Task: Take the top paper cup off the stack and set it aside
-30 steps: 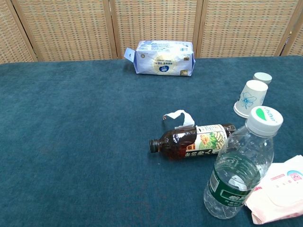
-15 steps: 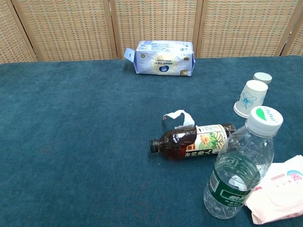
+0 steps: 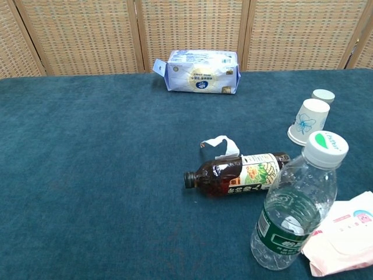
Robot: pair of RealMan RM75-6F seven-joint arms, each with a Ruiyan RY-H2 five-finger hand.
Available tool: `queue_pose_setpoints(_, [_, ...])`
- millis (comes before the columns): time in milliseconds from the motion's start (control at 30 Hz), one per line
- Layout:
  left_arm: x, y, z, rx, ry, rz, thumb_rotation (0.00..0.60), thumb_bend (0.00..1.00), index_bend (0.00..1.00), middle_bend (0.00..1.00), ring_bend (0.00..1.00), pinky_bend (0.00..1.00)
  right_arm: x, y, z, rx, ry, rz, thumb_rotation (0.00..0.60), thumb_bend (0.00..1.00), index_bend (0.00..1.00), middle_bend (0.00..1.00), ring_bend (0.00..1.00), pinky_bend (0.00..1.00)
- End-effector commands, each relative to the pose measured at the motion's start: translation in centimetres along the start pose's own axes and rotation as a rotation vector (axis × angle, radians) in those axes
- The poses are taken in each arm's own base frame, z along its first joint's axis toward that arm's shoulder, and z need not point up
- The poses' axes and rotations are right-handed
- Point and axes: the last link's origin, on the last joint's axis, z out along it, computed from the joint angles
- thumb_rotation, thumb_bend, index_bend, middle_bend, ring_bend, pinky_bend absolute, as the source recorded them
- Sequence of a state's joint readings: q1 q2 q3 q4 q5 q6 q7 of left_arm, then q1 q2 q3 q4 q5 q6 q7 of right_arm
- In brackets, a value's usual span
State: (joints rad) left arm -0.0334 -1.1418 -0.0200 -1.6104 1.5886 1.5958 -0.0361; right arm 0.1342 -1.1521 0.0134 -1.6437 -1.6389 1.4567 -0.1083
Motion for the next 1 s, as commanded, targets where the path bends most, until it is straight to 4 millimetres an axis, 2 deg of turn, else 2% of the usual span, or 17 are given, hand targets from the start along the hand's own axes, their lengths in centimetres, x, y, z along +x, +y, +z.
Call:
queue_pose_setpoints(33, [0.0, 0.1, 0.0, -0.004, 0.000, -0.001, 0.600, 0.27, 0.00, 0.00, 0.00, 0.00, 1.0, -0.5, 1.5, 0.022, 0.007, -0.024, 0.600, 0.21, 0.01, 0.00, 0.00, 0.00])
queue_pose_setpoints(233, [0.0, 0.1, 0.0, -0.005, -0.002, -0.004, 0.600, 0.27, 0.00, 0.00, 0.00, 0.00, 3.4, -2.6, 4.7, 0.085, 0.013, -0.049, 0.600, 0.21, 0.01, 0.00, 0.00, 0.00])
queue_pose_setpoints(400, [0.1, 0.1, 0.0, -0.006, -0.001, -0.006, 0.600, 0.27, 0.00, 0.00, 0.00, 0.00, 4.6, -4.9, 8.6, 0.142, -0.006, -0.083, 0.600, 0.21, 0.11, 0.01, 0.00, 0.04])
queue_pose_setpoints(433, [0.1, 0.1, 0.0, -0.006, -0.001, -0.006, 0.600, 0.27, 0.00, 0.00, 0.00, 0.00, 4.6, -5.1, 8.9, 0.144, -0.008, -0.085, 0.600, 0.21, 0.12, 0.01, 0.00, 0.05])
queue_pose_setpoints(533, [0.0, 0.1, 0.0, -0.006, -0.003, -0.007, 0.600, 0.27, 0.00, 0.00, 0.00, 0.00, 4.5, -6.5, 11.3, 0.162, -0.043, -0.090, 0.600, 0.21, 0.17, 0.03, 0.00, 0.07])
queue_pose_setpoints(700, [-0.2, 0.1, 0.3, -0.003, -0.014, -0.004, 0.600, 0.27, 0.00, 0.00, 0.00, 0.00, 4.0, -8.4, 17.0, 0.158, -0.125, -0.121, 0.600, 0.21, 0.20, 0.04, 0.00, 0.08])
queue_pose_setpoints(833, [-0.4, 0.2, 0.4, -0.006, -0.020, 0.000, 0.600, 0.27, 0.00, 0.00, 0.00, 0.00, 3.2, -8.9, 19.6, 0.130, -0.182, -0.164, 0.600, 0.21, 0.21, 0.05, 0.00, 0.08])
queue_pose_setpoints(1000, [-0.5, 0.2, 0.4, -0.008, -0.021, 0.002, 0.600, 0.27, 0.00, 0.00, 0.00, 0.00, 2.4, -9.1, 21.5, 0.092, -0.235, -0.194, 0.600, 0.21, 0.23, 0.06, 0.00, 0.08])
